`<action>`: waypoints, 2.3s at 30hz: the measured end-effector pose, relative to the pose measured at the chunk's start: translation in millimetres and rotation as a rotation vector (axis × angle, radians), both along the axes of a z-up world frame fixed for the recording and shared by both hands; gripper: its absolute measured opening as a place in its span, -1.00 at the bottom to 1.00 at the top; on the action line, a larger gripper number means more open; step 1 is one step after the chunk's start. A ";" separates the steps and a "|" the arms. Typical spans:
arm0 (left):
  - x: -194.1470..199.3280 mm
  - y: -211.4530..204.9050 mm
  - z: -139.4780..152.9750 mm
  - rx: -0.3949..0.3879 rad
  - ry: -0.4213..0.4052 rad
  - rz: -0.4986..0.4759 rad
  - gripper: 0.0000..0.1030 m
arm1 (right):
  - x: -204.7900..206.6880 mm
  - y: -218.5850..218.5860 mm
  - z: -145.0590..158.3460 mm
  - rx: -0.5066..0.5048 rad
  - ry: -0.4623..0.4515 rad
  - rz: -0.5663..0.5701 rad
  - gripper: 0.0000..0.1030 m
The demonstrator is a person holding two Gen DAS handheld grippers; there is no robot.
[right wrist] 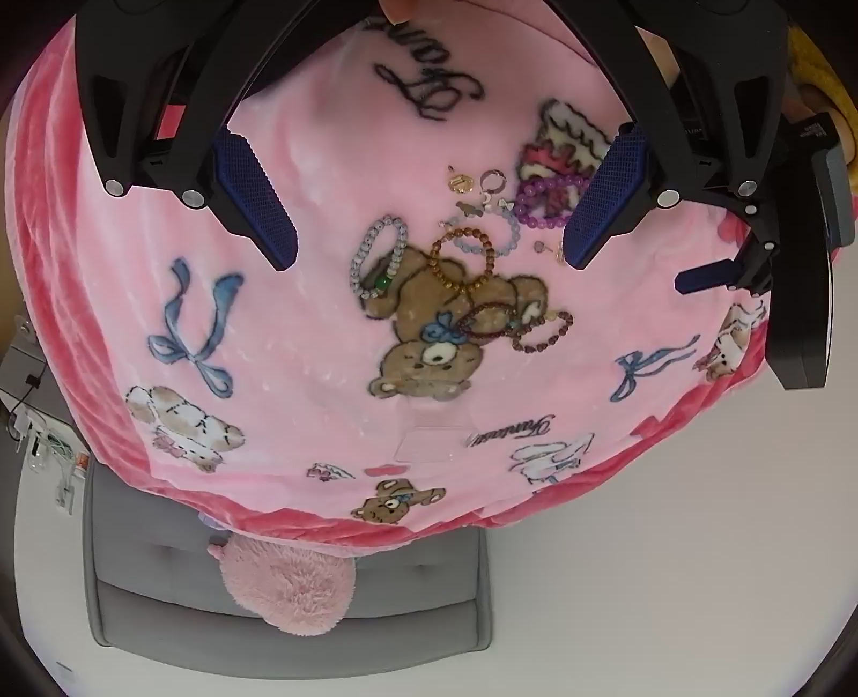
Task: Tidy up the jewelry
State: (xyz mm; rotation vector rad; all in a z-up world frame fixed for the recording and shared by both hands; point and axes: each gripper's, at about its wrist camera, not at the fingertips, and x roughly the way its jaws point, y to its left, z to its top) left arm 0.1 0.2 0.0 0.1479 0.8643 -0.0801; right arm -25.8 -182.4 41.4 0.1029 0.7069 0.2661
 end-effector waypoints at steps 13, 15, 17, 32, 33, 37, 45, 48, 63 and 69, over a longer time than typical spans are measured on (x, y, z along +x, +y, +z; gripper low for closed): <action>-0.8 1.3 1.0 0.004 0.001 -0.005 0.90 | 0.1 6.9 -2.4 -0.010 0.010 0.006 0.85; -1.2 -0.6 0.4 0.002 0.002 -0.007 0.90 | 0.9 4.6 -3.2 -0.007 0.025 0.011 0.85; -3.6 -2.7 0.7 0.004 0.002 -0.010 0.90 | 0.8 5.3 -3.6 -0.012 0.025 0.012 0.85; -7.9 -8.8 -4.7 0.014 0.013 -0.028 0.90 | -1.7 2.8 -6.0 -0.018 0.041 0.023 0.85; -7.5 -8.6 -4.7 0.014 0.014 -0.028 0.90 | -1.8 2.7 -6.5 -0.019 0.046 0.026 0.85; -8.6 -8.5 -6.5 0.014 0.018 -0.030 0.90 | -2.0 1.5 -9.0 -0.021 0.055 0.028 0.85; -8.7 -7.4 -4.9 0.004 0.012 -0.031 0.90 | -3.6 1.0 -5.9 -0.013 0.040 0.031 0.85; -7.9 -7.2 -3.7 0.004 0.008 -0.032 0.90 | -3.2 1.0 -5.7 -0.012 0.042 0.029 0.85; -5.6 -5.8 -0.4 -0.001 0.015 -0.033 0.90 | -2.7 -0.2 -3.6 -0.001 0.036 0.030 0.85; -5.0 -5.1 -0.4 -0.009 0.015 -0.037 0.90 | -4.6 -1.1 -2.0 -0.006 0.009 0.012 0.85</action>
